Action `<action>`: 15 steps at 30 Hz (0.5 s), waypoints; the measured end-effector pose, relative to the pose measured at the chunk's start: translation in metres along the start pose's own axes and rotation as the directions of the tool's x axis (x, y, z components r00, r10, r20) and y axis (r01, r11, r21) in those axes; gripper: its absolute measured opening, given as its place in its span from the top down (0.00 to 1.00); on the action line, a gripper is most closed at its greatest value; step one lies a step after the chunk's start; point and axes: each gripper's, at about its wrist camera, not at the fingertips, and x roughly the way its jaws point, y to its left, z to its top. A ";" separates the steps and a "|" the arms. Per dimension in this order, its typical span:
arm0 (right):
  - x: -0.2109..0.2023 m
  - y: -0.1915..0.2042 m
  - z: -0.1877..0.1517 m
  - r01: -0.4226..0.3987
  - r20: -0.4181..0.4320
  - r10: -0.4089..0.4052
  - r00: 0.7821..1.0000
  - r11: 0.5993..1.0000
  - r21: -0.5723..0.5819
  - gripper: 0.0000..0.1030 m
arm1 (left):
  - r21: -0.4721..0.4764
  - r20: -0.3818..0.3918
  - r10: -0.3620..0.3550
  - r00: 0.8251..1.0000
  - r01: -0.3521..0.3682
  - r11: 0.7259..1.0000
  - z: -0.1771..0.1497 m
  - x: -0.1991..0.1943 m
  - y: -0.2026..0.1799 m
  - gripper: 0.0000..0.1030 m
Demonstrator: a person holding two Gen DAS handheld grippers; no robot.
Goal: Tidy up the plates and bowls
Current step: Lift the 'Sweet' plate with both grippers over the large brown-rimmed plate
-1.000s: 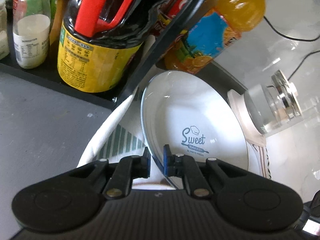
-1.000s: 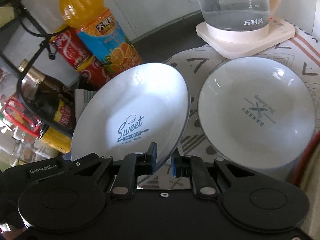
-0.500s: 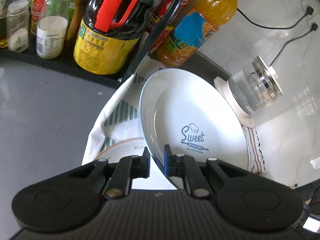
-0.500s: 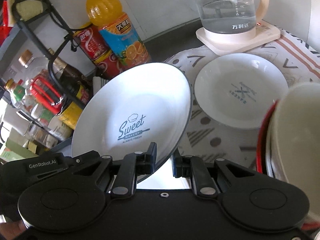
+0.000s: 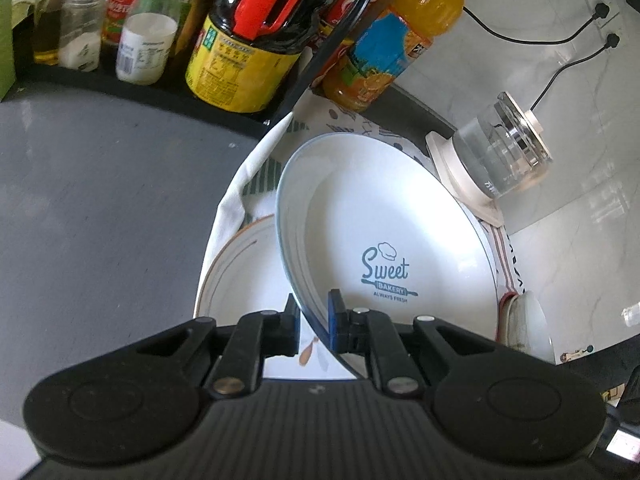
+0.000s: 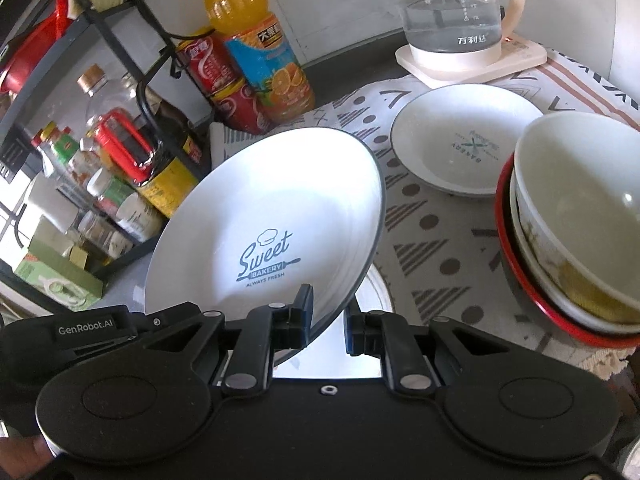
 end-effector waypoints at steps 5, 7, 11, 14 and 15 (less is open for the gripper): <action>-0.006 -0.003 -0.009 -0.004 -0.020 0.004 1.000 1.000 -0.022 0.86 | -0.012 -0.011 0.017 1.000 -0.017 1.000 -0.015 -0.005 0.001 0.89; -0.008 -0.005 -0.013 -0.006 -0.028 0.005 1.000 0.999 -0.032 0.86 | -0.019 -0.016 0.023 1.000 -0.023 1.000 -0.021 -0.006 0.001 0.89; -0.012 -0.011 -0.019 -0.007 -0.051 0.006 0.999 0.999 -0.033 0.86 | -0.036 -0.036 0.040 0.999 -0.041 0.998 -0.032 -0.008 -0.001 0.89; -0.015 -0.015 -0.023 -0.006 -0.064 0.004 0.998 0.999 -0.037 0.86 | -0.026 -0.044 0.047 0.998 -0.048 0.998 -0.040 -0.009 -0.003 0.89; -0.015 -0.016 -0.024 -0.007 -0.069 0.005 0.998 0.999 -0.037 0.86 | -0.030 -0.049 0.049 0.998 -0.050 0.998 -0.042 -0.009 -0.002 0.89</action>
